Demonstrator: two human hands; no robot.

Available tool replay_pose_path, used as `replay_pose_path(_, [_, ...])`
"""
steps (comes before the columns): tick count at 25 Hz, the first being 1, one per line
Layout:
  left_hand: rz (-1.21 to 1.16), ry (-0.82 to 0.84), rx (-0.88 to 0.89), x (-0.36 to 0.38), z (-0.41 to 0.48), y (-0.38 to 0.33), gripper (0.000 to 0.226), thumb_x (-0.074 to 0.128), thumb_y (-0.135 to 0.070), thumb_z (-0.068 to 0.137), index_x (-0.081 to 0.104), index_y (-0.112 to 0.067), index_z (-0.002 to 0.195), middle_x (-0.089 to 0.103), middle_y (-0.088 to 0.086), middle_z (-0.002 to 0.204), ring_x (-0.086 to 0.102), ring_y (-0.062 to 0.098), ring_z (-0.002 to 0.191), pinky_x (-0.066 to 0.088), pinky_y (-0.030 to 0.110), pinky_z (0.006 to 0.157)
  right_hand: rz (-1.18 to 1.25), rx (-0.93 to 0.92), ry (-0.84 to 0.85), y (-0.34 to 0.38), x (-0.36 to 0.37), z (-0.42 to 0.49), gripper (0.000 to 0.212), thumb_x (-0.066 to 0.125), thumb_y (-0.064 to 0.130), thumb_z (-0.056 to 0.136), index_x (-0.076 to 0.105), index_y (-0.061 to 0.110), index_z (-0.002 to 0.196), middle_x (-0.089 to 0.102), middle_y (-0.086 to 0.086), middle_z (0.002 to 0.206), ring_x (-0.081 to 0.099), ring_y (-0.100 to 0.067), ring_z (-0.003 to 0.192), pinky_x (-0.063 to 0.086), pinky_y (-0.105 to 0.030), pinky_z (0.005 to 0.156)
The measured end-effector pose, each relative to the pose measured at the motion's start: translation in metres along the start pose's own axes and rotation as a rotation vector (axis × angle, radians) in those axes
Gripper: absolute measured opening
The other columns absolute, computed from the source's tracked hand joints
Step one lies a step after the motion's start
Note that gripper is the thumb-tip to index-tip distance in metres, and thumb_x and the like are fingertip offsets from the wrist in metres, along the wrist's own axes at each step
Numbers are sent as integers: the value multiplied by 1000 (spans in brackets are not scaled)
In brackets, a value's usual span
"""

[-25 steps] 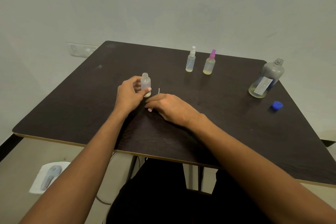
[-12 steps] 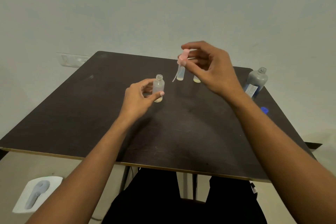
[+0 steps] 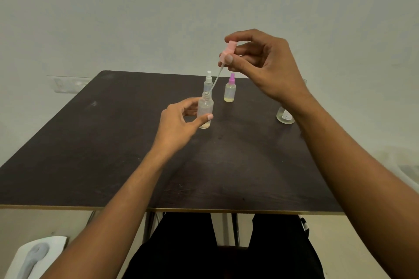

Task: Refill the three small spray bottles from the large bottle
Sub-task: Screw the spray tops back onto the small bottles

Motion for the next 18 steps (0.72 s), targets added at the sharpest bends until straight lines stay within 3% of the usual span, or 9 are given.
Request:
replay_pose_path(6, [-11, 16, 13, 2, -5, -8, 46, 87, -36, 86, 73, -31, 130, 71, -31, 105, 67, -18, 101, 48, 0, 84, -73, 48, 95, -10, 11, -5, 38, 79, 24, 97, 69, 13, 132, 79, -3, 110, 78, -11, 99, 63, -34, 95])
replay_pose_path(13, [-5, 21, 9, 2, -8, -16, 49, 85, -40, 86, 71, -31, 132, 72, -22, 116, 67, -10, 104, 54, 20, 95, -177, 58, 261, -22, 24, -10, 37, 78, 27, 97, 71, 19, 132, 78, 6, 115, 73, -1, 107, 60, -26, 96])
replay_pose_path(18, [-17, 25, -3, 2, -9, -19, 49, 85, -39, 87, 72, -28, 133, 76, -13, 122, 70, 0, 111, 58, 32, 102, -207, 58, 281, -31, 23, -11, 34, 77, 32, 97, 74, 20, 128, 78, 11, 115, 72, 3, 107, 59, -22, 95])
Point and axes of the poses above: each hand's wrist, its own z-axis towards the middle knuckle, its own x-axis out of the palm, y = z × x, the point moved 1 cm from there along z, towards the middle knuckle
